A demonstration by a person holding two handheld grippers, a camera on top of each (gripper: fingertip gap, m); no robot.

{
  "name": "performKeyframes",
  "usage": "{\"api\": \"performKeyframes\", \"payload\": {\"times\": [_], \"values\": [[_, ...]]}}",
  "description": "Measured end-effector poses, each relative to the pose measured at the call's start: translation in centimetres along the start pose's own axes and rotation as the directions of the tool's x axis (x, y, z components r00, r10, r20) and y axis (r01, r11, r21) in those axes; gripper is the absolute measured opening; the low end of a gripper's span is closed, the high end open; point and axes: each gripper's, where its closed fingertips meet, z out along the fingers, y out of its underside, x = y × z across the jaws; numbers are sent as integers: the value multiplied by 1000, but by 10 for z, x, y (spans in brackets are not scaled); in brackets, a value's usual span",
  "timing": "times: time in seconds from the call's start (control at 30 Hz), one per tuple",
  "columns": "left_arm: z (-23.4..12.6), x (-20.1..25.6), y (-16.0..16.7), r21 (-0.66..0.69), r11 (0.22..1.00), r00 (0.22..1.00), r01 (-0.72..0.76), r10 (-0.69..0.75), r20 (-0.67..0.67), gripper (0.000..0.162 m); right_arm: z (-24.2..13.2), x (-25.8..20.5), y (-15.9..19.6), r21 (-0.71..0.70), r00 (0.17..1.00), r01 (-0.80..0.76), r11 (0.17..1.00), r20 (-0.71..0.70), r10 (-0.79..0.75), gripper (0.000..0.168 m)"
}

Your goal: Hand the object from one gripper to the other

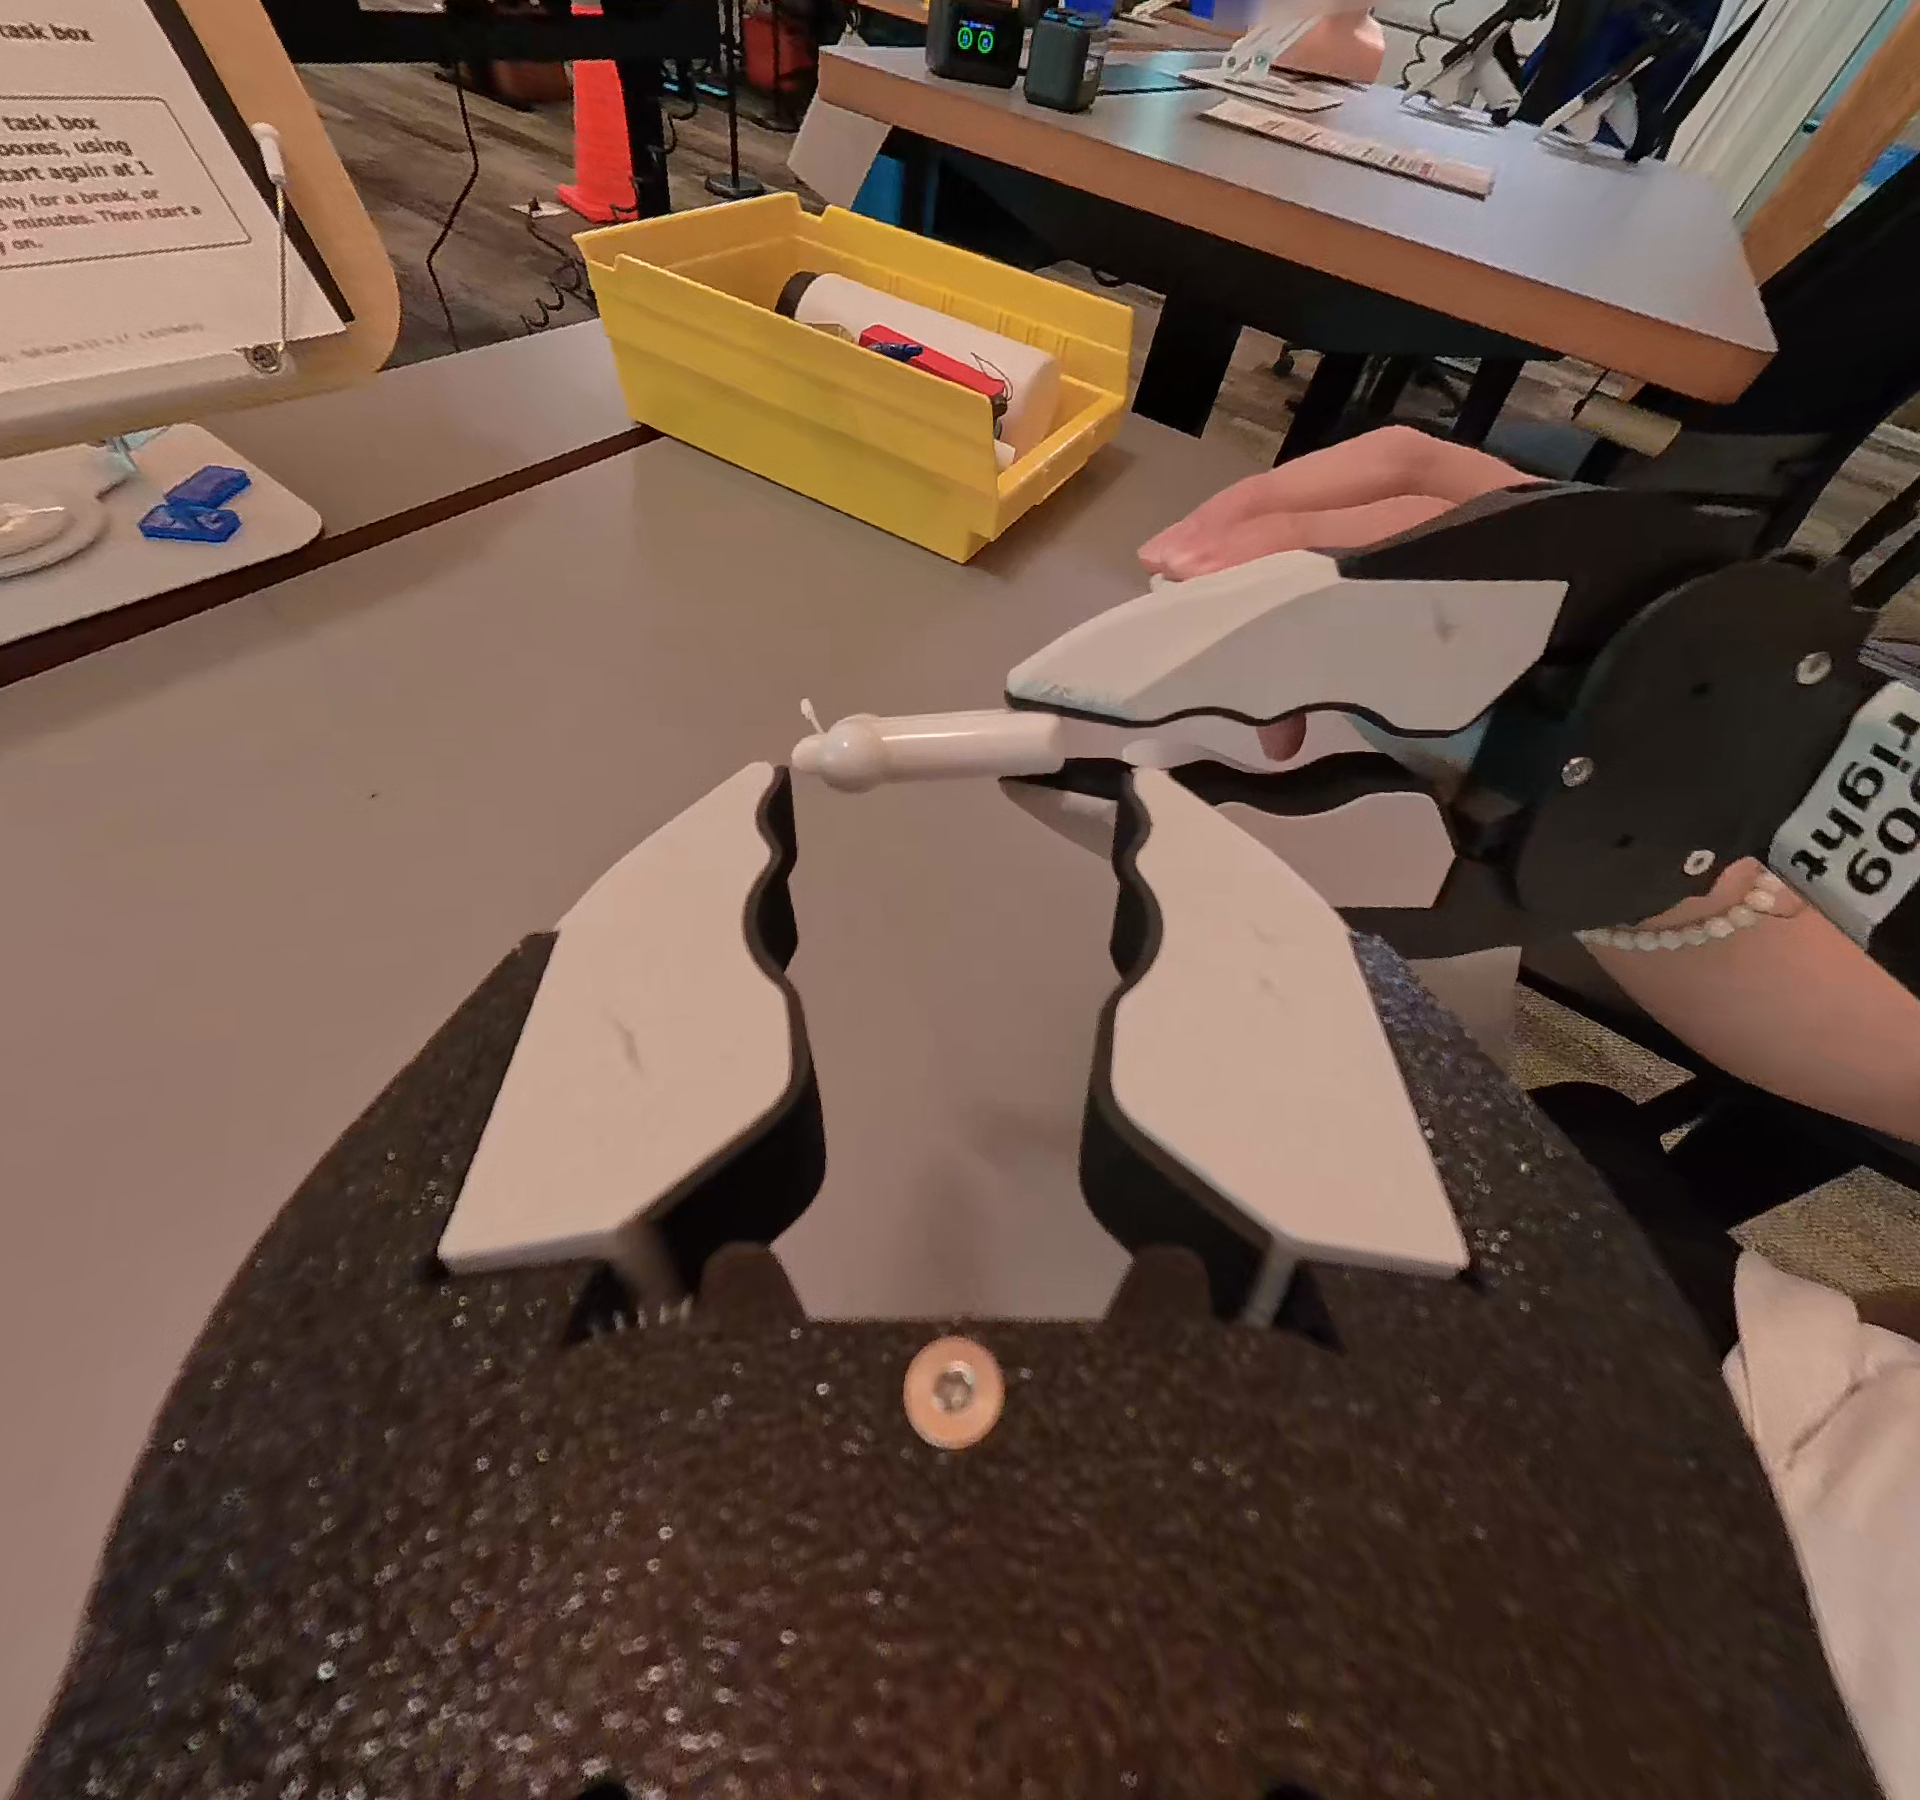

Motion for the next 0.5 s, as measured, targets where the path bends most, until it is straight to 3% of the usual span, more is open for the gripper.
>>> {"api": "performKeyframes", "payload": {"times": [0.03, 0.2, 0.37, 0.43, 0.5], "values": [[0, 0, 1, -5, 1000, 1000, -1, 1, 4, 59, 0, -1, 1, -2, 1000, 10, 1000, 2, -10, 12], [0, 5, -1, 4, 997, 996, 73, -72, -55, 59, 0, -6, -1, 15, 998, 59, 998, 24, -59, 13], [0, 3, 1, -11, 999, 999, 34, -34, -24, 58, 1, -9, 0, -5, 995, 99, 995, 29, -99, 13], [-1, 0, 2, -19, 1000, 1000, 6, -6, 4, 45, -1, -8, -1, 14, 996, 85, 996, 31, -85, 12], [-1, -1, 2, -12, 1000, 1000, -16, 16, 13, 45, -2, -7, -4, 31, 997, 67, 997, 37, -68, 12]]}}
